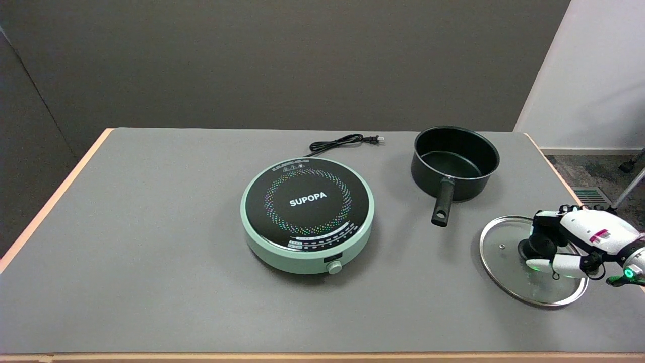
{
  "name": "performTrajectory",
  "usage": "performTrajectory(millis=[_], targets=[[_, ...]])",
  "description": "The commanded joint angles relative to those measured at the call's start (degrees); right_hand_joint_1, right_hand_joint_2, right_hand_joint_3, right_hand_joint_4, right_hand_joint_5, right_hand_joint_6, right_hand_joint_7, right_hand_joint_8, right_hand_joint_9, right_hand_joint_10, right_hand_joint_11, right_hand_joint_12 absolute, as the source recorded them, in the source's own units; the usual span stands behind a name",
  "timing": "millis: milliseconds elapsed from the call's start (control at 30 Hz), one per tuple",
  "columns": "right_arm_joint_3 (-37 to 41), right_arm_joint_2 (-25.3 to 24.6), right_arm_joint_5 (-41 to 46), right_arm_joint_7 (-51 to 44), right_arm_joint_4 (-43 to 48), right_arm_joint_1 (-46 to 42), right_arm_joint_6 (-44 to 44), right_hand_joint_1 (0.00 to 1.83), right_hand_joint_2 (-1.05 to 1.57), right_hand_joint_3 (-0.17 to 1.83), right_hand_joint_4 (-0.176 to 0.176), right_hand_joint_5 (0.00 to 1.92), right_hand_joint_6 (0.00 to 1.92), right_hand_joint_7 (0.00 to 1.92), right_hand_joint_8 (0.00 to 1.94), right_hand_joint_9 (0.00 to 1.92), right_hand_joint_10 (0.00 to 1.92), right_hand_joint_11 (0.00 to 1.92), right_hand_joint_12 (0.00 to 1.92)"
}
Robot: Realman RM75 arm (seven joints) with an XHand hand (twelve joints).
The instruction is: Pick up the pot lid.
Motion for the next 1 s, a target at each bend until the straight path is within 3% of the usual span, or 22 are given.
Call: performTrajectory(millis=[33, 233, 567, 1000], targets=[[-0.66, 2.04, 0.23, 0.61, 0.83, 1.77, -0.04, 1.20, 1.10, 0.20, -0.090, 0.74, 1.24, 0.92, 1.29, 0.80, 1.56, 0.34, 1.37], [0.46, 2.76, 0.23, 2.52, 0.95, 2.33, 0.28, 1.22, 1.08, 0.19, -0.105, 0.76, 1.21, 0.97, 1.22, 0.84, 1.56, 0.36, 1.45], [4.03, 3.10, 0.23, 5.65, 1.10, 2.75, 0.02, 1.22, 1.06, 0.22, -0.084, 0.77, 1.23, 1.01, 1.13, 0.88, 1.50, 0.47, 1.47], [13.65, 2.41, 0.23, 9.24, -0.34, 2.18, 0.36, 1.22, 1.05, 0.23, -0.083, 0.77, 1.25, 1.02, 1.09, 0.91, 1.43, 0.55, 1.47]])
